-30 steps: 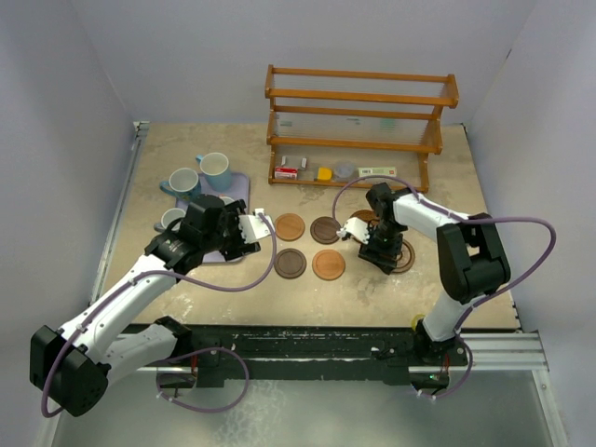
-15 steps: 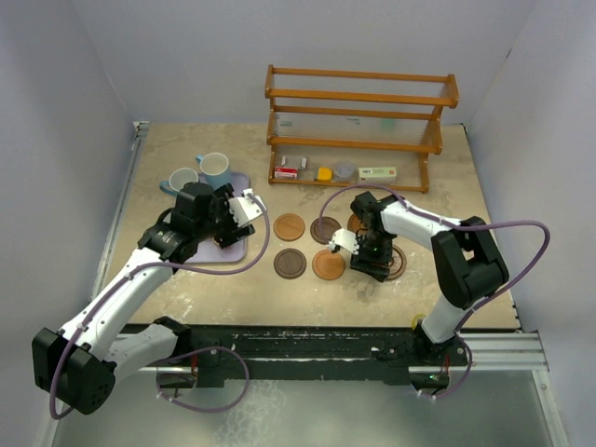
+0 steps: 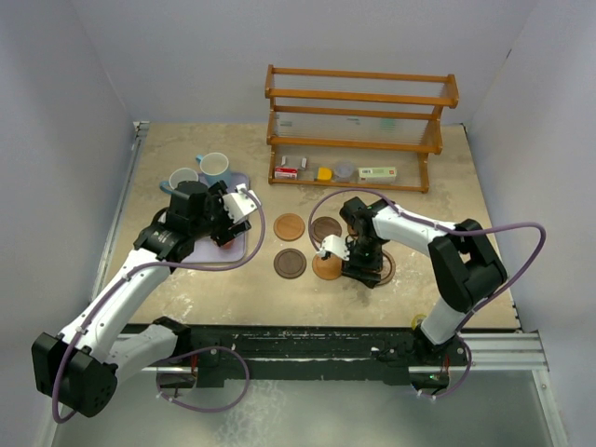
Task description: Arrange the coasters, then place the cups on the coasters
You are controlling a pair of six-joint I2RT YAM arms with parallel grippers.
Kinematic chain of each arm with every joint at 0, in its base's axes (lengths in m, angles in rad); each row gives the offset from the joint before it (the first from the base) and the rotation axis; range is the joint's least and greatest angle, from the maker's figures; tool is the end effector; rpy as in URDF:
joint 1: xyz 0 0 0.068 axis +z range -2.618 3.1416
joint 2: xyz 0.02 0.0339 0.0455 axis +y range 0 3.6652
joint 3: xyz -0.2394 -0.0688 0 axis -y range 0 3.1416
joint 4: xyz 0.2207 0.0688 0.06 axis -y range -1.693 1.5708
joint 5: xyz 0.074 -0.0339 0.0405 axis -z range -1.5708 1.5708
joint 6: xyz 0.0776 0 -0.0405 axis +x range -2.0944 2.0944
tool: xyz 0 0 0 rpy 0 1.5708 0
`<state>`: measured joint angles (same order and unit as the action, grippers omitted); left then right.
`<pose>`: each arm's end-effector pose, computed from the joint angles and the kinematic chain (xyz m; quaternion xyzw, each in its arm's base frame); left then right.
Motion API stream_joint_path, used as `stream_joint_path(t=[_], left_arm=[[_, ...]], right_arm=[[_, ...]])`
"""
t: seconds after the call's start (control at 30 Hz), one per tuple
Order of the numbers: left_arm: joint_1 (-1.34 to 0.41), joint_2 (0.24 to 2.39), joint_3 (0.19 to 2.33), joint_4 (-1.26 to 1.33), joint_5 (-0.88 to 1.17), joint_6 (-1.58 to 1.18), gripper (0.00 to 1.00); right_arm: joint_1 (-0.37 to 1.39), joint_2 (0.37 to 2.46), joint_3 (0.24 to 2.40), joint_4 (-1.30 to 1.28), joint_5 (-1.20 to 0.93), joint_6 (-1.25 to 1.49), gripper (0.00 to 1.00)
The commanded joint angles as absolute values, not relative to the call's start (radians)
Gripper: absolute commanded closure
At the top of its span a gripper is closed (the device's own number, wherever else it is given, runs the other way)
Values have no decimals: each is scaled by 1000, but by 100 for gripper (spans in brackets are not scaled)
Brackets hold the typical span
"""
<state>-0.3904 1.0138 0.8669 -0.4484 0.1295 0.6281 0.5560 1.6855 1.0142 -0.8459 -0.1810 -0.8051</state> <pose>0.2232 -0.1027 0.2591 0.4562 0.7549 -0.0013 0.4711 0.2182 0.1520 0.1109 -0.6283 0.7722 0.0863 0.0377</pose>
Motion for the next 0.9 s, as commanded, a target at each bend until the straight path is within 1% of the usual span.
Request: stream_joint_path(t=[0.0,0.27,0.5,0.63,0.73,0.87], left_arm=[[-375,976,911,-404,129,600,28],[-339,967,935,-376,94,544,27],[-272,993,1016,-386,72,448,24],[-221,1017,1061,-385,75,383,22],[-164,1033,1083,-370,85,332,19],[-88,1053,1101,-342,93,270,15]], right_arm=[[569,1653,1049,-844,-287,-779,36],[555,1466,1142,-899,-265,-714,27],[552,1292,1213,-782,-162,-506,20],[544,1230,1237,-710,-44,-394,18],[510,1192,1250,-661,18,-332,14],[384,1163,1256,-636,-41,-261,11]])
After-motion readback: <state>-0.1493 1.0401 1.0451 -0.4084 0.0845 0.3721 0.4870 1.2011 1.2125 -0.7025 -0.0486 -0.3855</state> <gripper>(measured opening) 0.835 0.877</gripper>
